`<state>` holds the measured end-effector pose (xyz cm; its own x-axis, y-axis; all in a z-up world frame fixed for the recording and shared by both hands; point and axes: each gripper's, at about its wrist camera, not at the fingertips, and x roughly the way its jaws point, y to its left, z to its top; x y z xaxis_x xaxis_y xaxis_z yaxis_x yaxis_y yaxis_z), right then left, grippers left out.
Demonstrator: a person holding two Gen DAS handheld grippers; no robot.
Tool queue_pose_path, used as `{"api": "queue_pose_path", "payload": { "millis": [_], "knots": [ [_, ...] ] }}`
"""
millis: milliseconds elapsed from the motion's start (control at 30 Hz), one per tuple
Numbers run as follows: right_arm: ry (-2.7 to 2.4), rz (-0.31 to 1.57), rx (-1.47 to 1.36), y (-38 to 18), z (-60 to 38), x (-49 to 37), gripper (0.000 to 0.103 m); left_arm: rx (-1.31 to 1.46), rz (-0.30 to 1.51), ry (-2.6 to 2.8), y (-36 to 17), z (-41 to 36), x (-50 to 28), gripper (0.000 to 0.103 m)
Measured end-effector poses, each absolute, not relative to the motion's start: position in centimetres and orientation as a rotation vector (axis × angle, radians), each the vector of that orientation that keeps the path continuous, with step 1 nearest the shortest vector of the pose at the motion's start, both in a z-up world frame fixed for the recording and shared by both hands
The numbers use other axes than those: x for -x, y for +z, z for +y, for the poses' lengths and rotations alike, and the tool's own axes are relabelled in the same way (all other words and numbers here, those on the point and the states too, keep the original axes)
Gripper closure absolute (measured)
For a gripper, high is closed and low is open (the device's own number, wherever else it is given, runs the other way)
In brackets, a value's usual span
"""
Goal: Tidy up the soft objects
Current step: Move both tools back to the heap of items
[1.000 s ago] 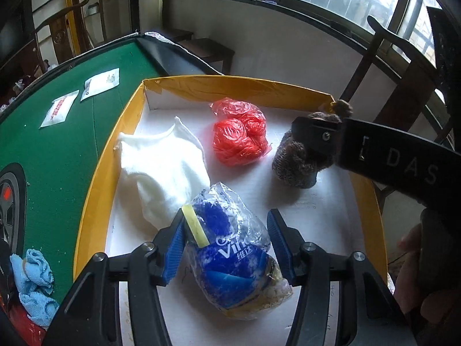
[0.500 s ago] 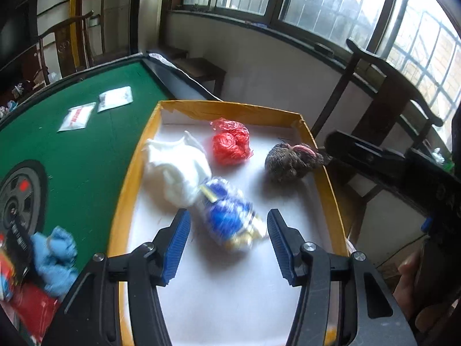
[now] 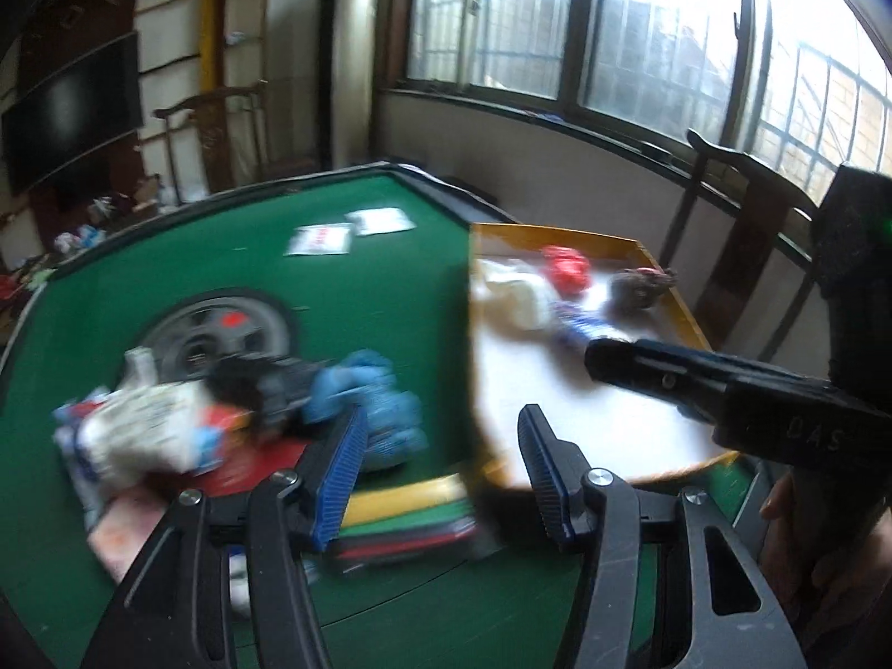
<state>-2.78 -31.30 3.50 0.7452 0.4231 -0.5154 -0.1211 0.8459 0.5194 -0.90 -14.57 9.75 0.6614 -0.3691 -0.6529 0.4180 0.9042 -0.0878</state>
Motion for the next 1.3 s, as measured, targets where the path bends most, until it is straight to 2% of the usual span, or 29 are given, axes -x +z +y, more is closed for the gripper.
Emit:
{"api": "queue_pose_path", "payload": {
  "millis": [67, 300, 467, 800, 1300],
  "knots": [
    [0.349, 0.691, -0.456, 3.2, -29.0, 2.5, 0.046, -0.062, 0.73, -0.414, 9.2, -11.3, 1.2, 0.033],
    [0.458, 0.748, -0.396, 2.1, -23.1, 2.0, 0.046, -0.003, 0.793, -0.231, 6.5, -1.0, -0.3, 0.033],
    [0.504, 0.775, -0.369, 1.6, -21.0, 1.6, 0.046, -0.009, 0.854, -0.208, 4.9, 2.6, -1.9, 0.033],
    [0.524, 0.8, -0.354, 1.2, -20.1, 1.3, 0.046, -0.001, 0.935, -0.257, 2.3, 2.7, -4.0, 0.033],
    [0.619, 0.897, -0.235, -0.3, -13.7, -0.5, 0.046, -0.173, 0.969, -0.291, 0.4, 0.2, -3.6, 0.033]
  ]
}}
